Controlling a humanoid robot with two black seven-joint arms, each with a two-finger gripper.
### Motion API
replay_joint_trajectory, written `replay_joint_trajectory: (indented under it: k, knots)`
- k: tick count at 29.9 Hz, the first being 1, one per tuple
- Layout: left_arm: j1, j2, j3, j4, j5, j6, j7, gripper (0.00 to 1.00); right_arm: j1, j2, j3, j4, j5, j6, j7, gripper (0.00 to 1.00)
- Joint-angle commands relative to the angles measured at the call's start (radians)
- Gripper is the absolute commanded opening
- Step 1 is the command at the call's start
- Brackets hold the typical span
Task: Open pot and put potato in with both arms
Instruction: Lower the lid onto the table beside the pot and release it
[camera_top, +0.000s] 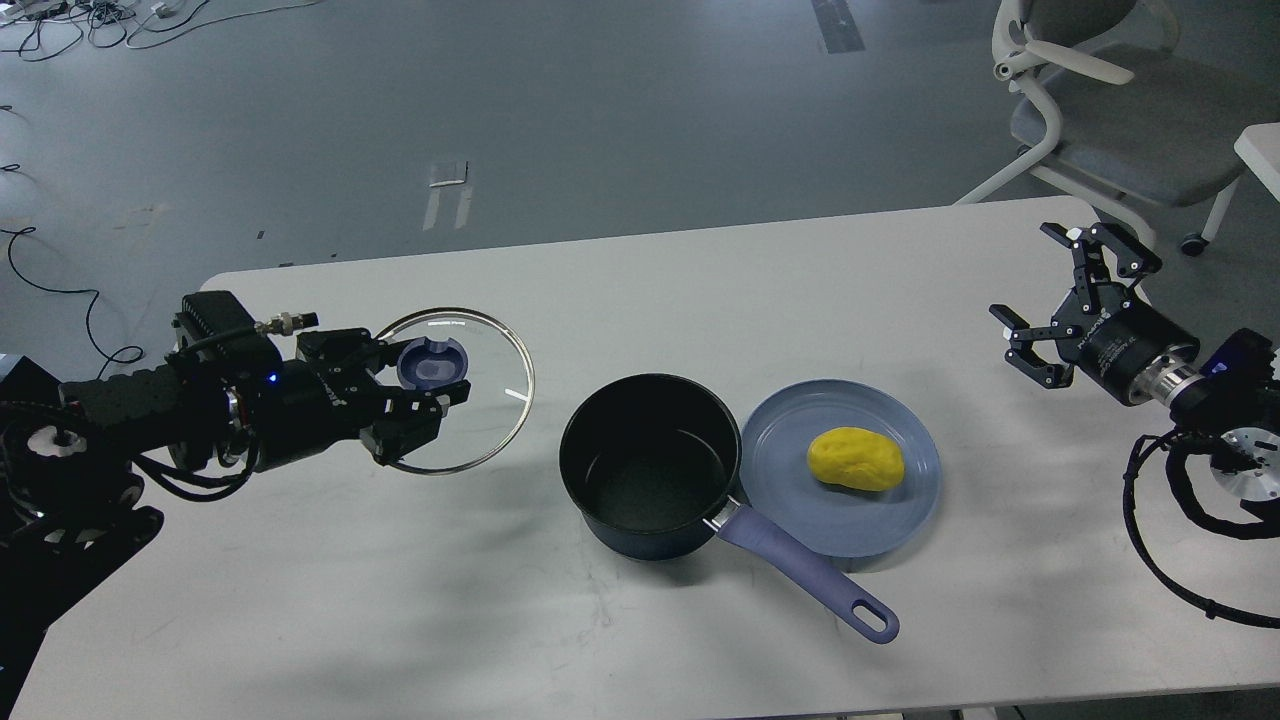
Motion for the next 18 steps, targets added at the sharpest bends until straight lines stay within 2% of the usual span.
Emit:
replay_joint_trajectory:
  k: [1,11,18]
  knots:
    - [0.054,-0.017,-0.003,0.053,-0.006,0.047,-0.002,0.39,-0.003,-0.001,-0.002,0.0,-0.002,0.0,0.0,1.0]
    - [0.098,-0.083,-0.003,0.211,-0.003,0.098,-0.002,0.4,-0.003,-0.004,-0.002,0.008,-0.003,0.0,0.0,1.0]
    - [0.172,-0.095,-0.01,0.257,-0.004,0.101,-0.002,0.43,-0.003,-0.004,-0.002,0.007,-0.003,0.0,0.0,1.0]
